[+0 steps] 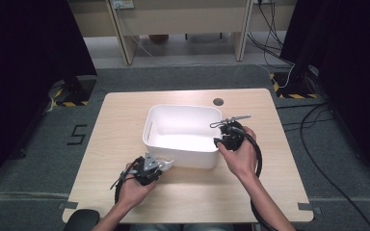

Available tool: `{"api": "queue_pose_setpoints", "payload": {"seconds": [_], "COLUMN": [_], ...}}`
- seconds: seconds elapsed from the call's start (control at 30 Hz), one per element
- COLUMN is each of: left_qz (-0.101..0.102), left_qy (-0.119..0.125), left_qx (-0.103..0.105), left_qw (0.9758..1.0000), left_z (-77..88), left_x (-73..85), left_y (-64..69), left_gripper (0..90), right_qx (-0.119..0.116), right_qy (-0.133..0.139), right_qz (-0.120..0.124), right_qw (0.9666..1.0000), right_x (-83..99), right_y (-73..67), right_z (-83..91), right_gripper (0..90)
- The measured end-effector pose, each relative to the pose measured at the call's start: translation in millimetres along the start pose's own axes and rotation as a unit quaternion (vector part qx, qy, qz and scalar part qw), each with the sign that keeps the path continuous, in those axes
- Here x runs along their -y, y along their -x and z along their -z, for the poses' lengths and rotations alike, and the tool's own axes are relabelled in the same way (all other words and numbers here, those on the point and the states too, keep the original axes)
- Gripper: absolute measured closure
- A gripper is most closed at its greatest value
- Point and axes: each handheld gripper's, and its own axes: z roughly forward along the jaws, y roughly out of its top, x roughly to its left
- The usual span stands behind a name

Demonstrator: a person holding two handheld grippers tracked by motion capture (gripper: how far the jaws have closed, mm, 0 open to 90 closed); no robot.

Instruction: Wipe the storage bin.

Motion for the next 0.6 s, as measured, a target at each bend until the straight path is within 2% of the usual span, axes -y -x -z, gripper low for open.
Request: {"api": "queue_pose_setpoints", "payload": {"seconds": [0.4,0.6], "left_qz": [0.01,0.017], "left_qy": [0.02,0.038], "left_qx": [-0.002,0.001], "left_qw": [0.9997,0.9991], "left_z": [7.5,16.1], "left_x": [-4.0,-9.6], "left_y": [-1.5,-0.9], "left_gripper": [79.1,79.1], "right_qx": [-0.006,-0.008], "right_qy": [0.0,0.001], "right_qz": [-0.003,-0.005], "right_qw": [1.0,1.0], "right_x": [-2.1,-2.4], "right_y": [0.9,1.0], "right_z": [-2.7,-3.1], "right_gripper": [68.1,68.1]}}
